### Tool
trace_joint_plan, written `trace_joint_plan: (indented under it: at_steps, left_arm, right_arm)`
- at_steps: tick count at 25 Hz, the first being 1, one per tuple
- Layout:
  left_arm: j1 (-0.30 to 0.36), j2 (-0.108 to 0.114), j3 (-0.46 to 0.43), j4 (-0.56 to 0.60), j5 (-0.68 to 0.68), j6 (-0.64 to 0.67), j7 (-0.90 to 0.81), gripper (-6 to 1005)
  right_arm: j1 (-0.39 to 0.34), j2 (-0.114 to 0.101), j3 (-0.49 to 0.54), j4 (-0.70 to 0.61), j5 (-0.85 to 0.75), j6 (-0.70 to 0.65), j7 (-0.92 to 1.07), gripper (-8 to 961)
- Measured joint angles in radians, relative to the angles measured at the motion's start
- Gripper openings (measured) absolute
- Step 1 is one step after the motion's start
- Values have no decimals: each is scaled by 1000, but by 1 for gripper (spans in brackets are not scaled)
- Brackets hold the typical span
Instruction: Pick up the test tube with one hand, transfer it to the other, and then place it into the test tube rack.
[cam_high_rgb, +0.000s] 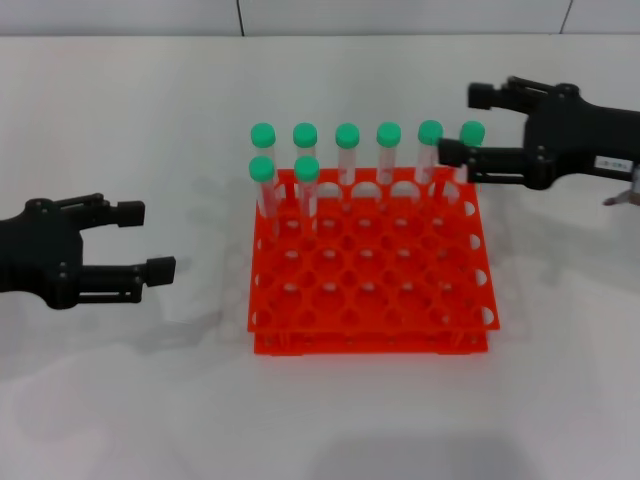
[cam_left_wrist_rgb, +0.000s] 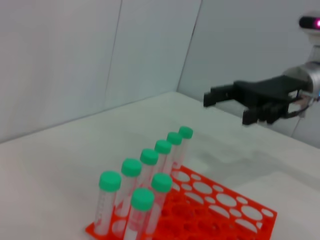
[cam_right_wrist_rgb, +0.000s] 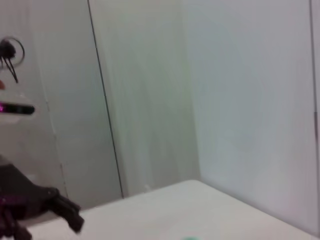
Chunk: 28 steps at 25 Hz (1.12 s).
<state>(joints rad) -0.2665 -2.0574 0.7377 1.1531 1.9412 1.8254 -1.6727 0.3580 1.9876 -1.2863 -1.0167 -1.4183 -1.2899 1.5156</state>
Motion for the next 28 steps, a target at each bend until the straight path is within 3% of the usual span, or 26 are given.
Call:
trace_joint_plan:
  at_steps: [12, 28]
  left_arm:
    - [-22, 0, 0, -3, -13, -3, -18, 884]
    - [-25, 10, -1, 4, -25, -3, -21, 884]
  right_arm:
    - [3, -15, 27, -22, -114, -16, 30, 862]
    - [4, -9, 36, -31, -134, -63, 25, 859]
